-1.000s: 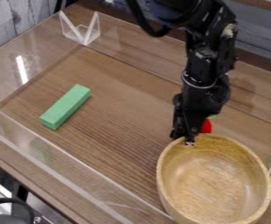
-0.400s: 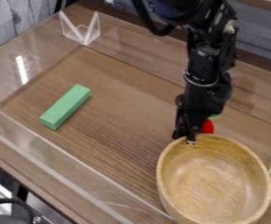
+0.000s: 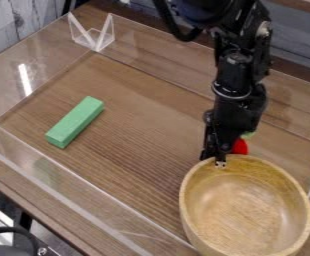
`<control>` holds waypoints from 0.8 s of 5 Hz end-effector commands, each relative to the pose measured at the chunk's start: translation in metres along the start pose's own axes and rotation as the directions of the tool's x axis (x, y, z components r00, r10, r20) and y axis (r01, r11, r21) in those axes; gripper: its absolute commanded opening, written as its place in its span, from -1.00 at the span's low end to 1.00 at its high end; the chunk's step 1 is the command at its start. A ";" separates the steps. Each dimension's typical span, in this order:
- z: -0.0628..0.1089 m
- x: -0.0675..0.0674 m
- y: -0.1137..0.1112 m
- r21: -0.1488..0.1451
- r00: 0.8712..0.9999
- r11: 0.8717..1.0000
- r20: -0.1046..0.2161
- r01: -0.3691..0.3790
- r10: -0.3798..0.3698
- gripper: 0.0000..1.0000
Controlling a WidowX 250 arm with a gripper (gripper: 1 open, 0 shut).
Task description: Move the red object to the left side of the table
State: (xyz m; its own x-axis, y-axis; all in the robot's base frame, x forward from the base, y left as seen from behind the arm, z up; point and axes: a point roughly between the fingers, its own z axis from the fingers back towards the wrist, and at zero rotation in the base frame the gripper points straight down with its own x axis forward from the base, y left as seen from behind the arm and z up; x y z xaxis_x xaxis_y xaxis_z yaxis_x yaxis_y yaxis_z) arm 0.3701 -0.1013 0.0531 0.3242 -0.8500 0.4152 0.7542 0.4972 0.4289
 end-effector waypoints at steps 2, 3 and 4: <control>-0.003 0.002 -0.019 -0.028 1.000 1.000 0.012 0.014 -0.013 -1.00; -0.004 0.001 -0.022 -0.032 1.000 0.999 0.013 0.013 -0.013 -1.00; -0.004 -0.001 -0.024 -0.032 1.000 0.999 0.011 0.010 -0.010 -1.00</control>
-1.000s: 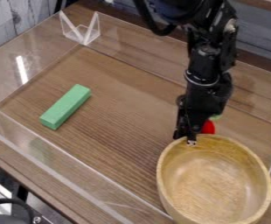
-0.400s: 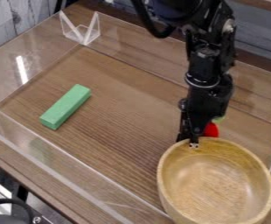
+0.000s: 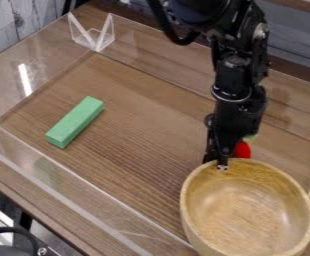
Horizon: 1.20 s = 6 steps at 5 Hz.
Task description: Move the red object to the left side of the table
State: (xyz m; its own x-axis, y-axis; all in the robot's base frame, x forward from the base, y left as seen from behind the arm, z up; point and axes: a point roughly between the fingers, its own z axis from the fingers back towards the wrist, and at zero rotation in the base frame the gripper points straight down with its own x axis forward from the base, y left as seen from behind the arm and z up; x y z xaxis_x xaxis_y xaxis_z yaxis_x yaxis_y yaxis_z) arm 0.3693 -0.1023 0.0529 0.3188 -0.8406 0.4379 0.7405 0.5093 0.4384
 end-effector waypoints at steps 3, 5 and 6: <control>0.005 -0.005 -0.017 -0.036 1.000 0.999 -0.022 0.003 -0.004 -1.00; 0.020 -0.005 -0.006 -0.008 0.999 1.000 -0.037 -0.026 0.026 -1.00; 0.027 -0.006 0.000 0.010 0.998 0.999 -0.047 -0.044 0.044 -1.00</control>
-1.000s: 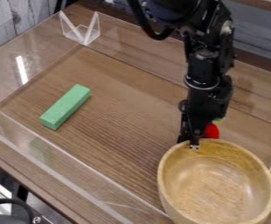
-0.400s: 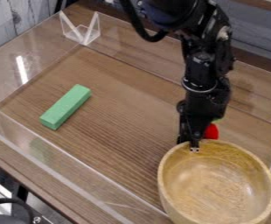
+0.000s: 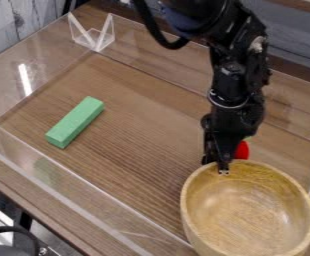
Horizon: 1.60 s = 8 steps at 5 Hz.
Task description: Move the red object to the left side of the table
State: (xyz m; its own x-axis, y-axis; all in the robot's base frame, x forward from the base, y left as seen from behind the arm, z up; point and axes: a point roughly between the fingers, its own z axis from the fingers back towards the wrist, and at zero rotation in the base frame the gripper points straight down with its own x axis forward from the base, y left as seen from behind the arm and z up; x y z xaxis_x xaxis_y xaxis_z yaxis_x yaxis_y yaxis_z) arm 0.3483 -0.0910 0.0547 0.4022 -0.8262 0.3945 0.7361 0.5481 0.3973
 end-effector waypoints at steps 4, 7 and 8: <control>0.033 -0.005 0.035 0.087 0.999 0.995 -0.001 -0.046 0.046 -1.00; 0.033 -0.006 0.038 0.094 0.999 0.995 0.013 -0.044 0.043 -1.00; 0.034 -0.006 0.039 0.097 0.999 0.994 0.016 -0.046 0.045 -1.00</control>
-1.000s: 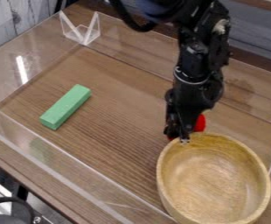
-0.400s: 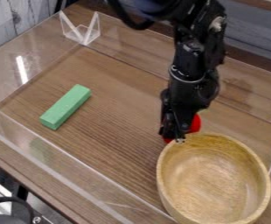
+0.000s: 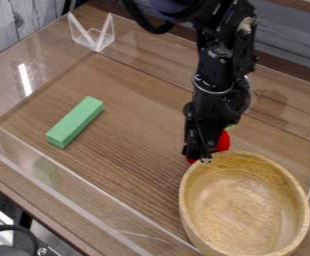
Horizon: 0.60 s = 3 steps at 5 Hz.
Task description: Move the red object to the left side of the table
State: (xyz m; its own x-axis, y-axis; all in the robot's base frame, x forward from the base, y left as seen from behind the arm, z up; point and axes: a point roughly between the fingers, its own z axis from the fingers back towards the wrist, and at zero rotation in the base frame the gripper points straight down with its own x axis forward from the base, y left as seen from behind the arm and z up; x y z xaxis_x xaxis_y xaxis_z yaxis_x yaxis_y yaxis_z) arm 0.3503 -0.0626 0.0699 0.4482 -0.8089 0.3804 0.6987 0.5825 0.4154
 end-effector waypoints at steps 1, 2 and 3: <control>0.018 0.010 0.017 0.058 0.998 0.998 0.055 -0.009 0.006 -1.00; 0.017 0.010 0.017 0.059 0.998 0.998 0.060 -0.008 0.005 -1.00; 0.017 0.010 0.018 0.061 0.998 0.998 0.064 -0.006 0.002 -1.00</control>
State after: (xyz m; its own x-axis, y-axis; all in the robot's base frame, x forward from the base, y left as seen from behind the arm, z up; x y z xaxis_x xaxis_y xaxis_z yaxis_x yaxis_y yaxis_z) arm 0.3533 -0.0610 0.0718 0.4354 -0.8088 0.3953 0.6944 0.5812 0.4242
